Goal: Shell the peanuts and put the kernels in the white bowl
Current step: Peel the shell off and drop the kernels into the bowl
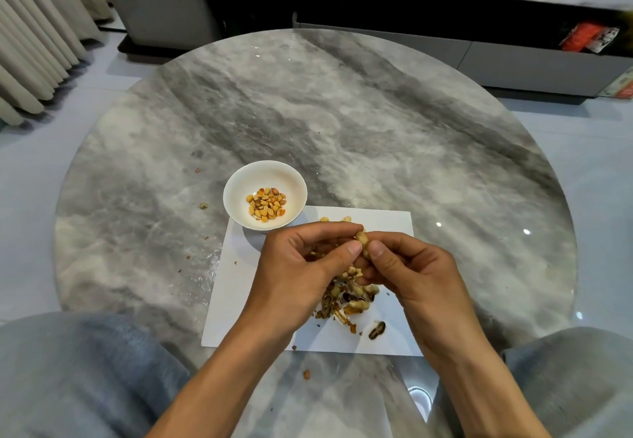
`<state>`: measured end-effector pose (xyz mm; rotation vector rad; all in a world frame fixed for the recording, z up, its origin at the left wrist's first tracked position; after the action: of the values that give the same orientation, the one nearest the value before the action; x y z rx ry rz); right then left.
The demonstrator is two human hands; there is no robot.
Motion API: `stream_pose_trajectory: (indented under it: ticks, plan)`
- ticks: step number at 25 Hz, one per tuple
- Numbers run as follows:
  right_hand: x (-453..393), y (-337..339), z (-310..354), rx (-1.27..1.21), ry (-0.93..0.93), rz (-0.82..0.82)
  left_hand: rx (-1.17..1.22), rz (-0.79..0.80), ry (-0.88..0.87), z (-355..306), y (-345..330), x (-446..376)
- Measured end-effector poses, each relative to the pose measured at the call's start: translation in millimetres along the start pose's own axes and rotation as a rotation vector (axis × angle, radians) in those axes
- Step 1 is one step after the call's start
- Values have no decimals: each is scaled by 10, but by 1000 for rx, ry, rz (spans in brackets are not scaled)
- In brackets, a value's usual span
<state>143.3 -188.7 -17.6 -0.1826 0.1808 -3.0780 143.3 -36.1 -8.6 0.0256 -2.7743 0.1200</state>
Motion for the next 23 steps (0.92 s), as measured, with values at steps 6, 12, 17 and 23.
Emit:
stream_pose_trajectory:
  ticks: [6,12,17,23]
  plan:
    - [8,-47,-19,-51,-4,-9,-55,77,-53,-61,-37,-7]
    - [43,-109,1,-74,40,-44,67,106,41,61,-138,19]
    - [81,-66,-76,-143,-6,-129,137,80,22,84,-175,25]
    - [35,36,-50,-51,-50,-101,-167,22,-150,-84,-118,40]
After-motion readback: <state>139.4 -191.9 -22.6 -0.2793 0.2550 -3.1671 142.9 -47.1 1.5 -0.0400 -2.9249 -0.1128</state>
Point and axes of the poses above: each hand's wrist, its own x-axis away from the middle knuckle, its own y-axis out of the back of the hand, z = x × y, the point moved 10 cm from there along -x, towards the middle knuckle, and after that the axes turned 8 degrees about y, right-handed, at the moved point
